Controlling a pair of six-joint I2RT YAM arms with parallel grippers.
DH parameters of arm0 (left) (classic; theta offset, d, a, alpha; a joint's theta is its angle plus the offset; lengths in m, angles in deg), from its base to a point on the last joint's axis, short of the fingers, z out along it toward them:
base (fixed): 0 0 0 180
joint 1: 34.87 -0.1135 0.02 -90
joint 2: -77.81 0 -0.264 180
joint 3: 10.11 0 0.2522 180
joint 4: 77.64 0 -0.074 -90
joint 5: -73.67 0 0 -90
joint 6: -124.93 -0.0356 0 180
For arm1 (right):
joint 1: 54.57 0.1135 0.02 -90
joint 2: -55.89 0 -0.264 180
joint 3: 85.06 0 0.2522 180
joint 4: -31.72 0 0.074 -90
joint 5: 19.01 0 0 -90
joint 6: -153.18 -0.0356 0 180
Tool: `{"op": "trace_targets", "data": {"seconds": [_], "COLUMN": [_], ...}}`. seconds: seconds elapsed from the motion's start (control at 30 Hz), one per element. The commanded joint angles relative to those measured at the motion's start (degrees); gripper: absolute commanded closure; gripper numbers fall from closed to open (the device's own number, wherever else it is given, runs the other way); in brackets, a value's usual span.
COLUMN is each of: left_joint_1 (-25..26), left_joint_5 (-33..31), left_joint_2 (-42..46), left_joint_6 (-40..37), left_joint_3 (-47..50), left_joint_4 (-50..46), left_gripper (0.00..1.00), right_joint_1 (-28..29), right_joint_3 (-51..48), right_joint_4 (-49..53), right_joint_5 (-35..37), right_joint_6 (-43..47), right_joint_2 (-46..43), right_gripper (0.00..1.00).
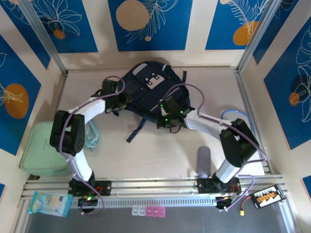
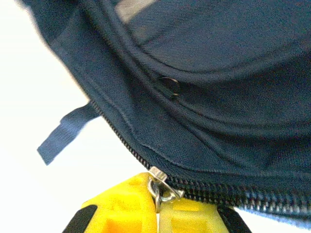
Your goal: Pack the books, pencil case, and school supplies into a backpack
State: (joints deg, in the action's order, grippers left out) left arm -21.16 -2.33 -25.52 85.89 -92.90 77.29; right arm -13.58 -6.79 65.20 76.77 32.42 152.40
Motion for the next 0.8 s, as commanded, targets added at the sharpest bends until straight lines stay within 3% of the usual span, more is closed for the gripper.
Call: {"op": "trace_targets", "data": {"seconds": [0.0,0.1,0.2,0.33,0.43,0.57,0.77], "left_joint_1": [-1.52,-2.55,-2.55,-2.19,-1.44,-1.07,-1.06], "left_joint_5": [-3.51,-3.85,0.66,9.50,11.80,11.53,8.27], "left_joint_2": [3.77,8.06,11.59,11.70,10.27,8.19,6.87], "left_joint_6": [-3.40,-0.95,3.93,14.37,18.94,19.22,17.33], "left_joint_3": [1.48,6.06,11.86,19.24,22.16,22.13,21.63], "left_joint_4": [-3.51,-2.70,2.54,15.71,23.06,24.61,24.71], "left_gripper": [0.48,0.39,0.34,0.34,0.37,0.51,0.91], "right_joint_1": [2.70,3.71,4.43,5.56,5.81,6.10,6.30], "right_joint_3": [8.61,15.50,21.39,26.12,27.44,28.54,30.73], "right_joint_4": [1.72,4.89,8.17,11.12,12.20,14.41,23.72], "right_joint_5": [-6.97,-7.83,-8.80,-9.05,-9.61,-9.14,-4.77], "right_joint_6": [1.47,0.36,-0.32,-0.60,-1.19,-1.73,-2.41], "right_joint_2": [4.94,9.86,13.67,16.76,17.63,18.16,18.72], "right_gripper": [0.98,0.99,0.99,0.98,0.98,0.98,0.93]}}
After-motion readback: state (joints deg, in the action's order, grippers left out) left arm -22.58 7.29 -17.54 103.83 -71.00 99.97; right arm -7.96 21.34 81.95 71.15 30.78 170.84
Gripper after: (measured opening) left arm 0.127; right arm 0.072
